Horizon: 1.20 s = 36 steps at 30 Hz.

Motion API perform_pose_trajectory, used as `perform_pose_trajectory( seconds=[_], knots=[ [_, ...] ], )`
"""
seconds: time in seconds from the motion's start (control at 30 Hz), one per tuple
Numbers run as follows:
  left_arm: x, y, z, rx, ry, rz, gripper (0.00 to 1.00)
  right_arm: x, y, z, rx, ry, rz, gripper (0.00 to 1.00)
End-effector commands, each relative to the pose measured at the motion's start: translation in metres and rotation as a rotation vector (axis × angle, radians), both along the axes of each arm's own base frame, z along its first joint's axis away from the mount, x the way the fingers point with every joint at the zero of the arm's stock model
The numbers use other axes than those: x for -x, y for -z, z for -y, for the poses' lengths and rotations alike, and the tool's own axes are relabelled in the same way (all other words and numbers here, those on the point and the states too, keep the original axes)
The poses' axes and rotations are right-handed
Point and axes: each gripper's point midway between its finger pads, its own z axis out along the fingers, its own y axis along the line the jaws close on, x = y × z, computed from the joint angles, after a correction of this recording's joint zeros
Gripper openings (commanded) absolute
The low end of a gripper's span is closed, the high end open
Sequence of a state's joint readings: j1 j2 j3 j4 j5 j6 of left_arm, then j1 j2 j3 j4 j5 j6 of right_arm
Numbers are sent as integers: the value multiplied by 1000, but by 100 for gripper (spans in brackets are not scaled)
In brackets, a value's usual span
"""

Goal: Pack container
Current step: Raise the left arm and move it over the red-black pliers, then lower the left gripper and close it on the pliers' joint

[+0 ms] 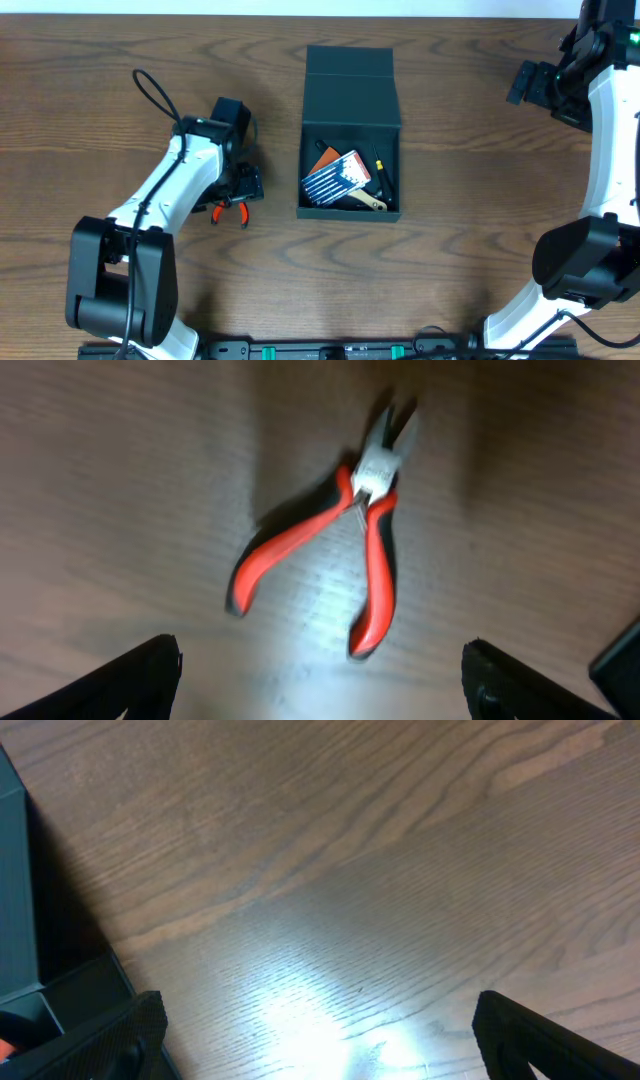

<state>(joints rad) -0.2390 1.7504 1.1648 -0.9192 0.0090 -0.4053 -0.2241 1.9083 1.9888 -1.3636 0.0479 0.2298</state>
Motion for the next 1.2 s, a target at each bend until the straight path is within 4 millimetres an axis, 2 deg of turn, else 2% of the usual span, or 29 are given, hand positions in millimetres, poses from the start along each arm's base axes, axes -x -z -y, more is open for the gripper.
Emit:
perform_pose_trajectory(
  seconds=[0.0,0.2,0.43,0.67,0.9,1.03,1.17],
  knots=[
    [3,7,1,9,-18,5,87,-1,-7,2,7,-3,19,99],
    [6,16,7,12,-104,16,86,-1,-7,2,7,-3,19,99],
    [-6,25,19,31,-127,68,85,-1,-7,2,7,-3,19,99],
    [-4,38,19,20,-132,38,85,-1,-7,2,7,-3,19,99],
    [-1,54,19,4,-235,4,83,-1,-7,2,7,-3,19,99],
    [0,61,22,16,-263,-16,75,-1,-7,2,7,-3,19,99],
    [-1,64,34,81,-263,-27,71,-1,-7,2,7,-3,19,99]
  ],
)
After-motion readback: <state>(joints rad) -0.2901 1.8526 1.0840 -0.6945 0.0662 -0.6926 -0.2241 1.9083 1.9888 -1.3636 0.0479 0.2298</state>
